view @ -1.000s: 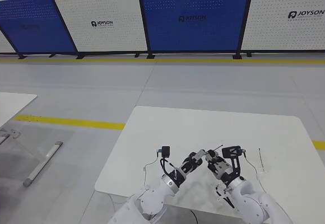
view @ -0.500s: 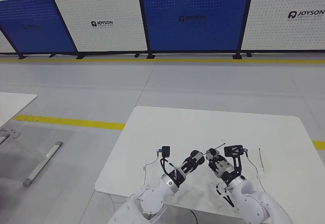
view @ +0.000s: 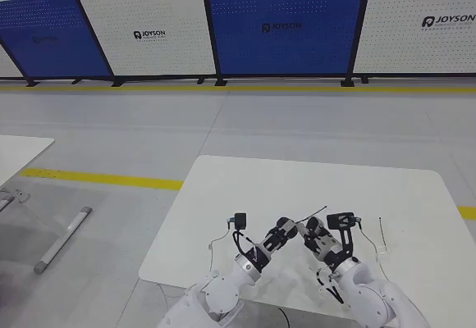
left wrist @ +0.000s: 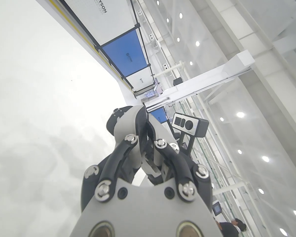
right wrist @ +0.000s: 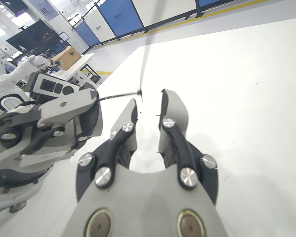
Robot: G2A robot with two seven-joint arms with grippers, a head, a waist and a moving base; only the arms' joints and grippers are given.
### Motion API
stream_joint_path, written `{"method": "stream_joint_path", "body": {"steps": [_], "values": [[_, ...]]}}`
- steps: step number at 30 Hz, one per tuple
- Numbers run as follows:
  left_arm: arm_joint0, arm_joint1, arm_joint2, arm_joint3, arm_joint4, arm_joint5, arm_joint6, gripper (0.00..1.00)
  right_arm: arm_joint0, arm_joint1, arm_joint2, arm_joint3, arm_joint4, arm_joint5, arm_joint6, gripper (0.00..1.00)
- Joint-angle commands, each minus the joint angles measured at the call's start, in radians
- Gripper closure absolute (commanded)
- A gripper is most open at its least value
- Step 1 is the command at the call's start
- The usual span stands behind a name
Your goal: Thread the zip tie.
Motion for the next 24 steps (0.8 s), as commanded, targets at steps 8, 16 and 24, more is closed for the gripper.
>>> {"method": "stream_joint_path", "body": {"steps": [8, 16, 24], "values": [[0.0, -0.003, -0.002, -0.002, 0.021, 0.0, 0.045, 1.0, -0.02, 0.005, 0.037, -0.006, 0.029, -0.008, -0.007, 0.23], [-0.001, -0.005, -0.001, 0.005, 0.04, -0.002, 0.07, 1.0, -0.05, 0.014, 0.113, -0.017, 0.156, -0.071, 0.008, 0.56], [-0.002, -0.005, 0.012, 0.017, 0.092, -0.01, 0.065, 1.0, -0.066, 0.021, 0.141, -0.047, 0.219, -0.125, 0.035, 0.63]]}}
